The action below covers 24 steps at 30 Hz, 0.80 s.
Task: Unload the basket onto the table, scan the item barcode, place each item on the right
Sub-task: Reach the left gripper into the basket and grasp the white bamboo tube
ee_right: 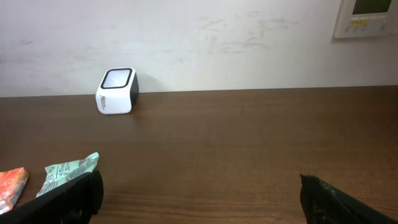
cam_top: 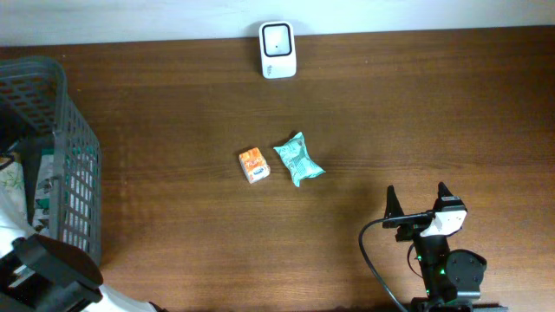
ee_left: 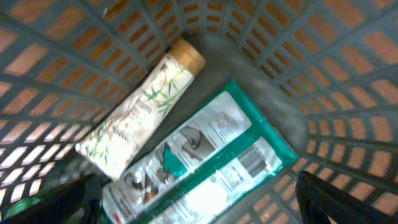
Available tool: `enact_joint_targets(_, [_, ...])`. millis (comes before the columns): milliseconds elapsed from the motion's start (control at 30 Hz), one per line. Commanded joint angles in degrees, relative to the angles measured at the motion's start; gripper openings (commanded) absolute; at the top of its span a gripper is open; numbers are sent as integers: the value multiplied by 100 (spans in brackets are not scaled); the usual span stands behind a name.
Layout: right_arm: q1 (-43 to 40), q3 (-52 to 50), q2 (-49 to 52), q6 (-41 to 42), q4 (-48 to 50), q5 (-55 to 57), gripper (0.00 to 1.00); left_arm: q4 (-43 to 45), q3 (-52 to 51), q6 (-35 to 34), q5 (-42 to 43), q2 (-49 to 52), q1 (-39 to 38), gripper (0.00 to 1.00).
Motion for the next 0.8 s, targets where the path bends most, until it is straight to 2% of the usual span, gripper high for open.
enact_joint_targets(0, [-37,-26,-37,-39,-26,-55,98,341,-337,837,-46,-39,35,95])
enact_joint_targets(67, [-37,-26,-37,-39,-26,-55,98,551,-433,1403,-61,-39,35,90])
enact_joint_targets(200, [-37,-26,-37,-39,-26,-55,98,796,-671,1556,-695,-17,37,90])
enact_joint_targets(333, [-37,-26,-37,-39,-26,-55,98,1043,-929,2181,-861,186,35,86])
enact_joint_targets(467, [-37,-26,-37,-39,-26,-55,98,1123,-979,2218,-1335,553,46,84])
enact_joint_targets(633, [-37,-26,-37,-39,-26,-55,98,1156,-979,2216,-1329,1152,223,84])
enact_joint_targets(667, [-37,-26,-37,-39,-26,-55,98,1187,-979,2216,-1331,1224,240,80])
enact_joint_targets(767, [-37,-26,-37,-39,-26,-55,98,1349,-979,2216,-1329,1294,293,79])
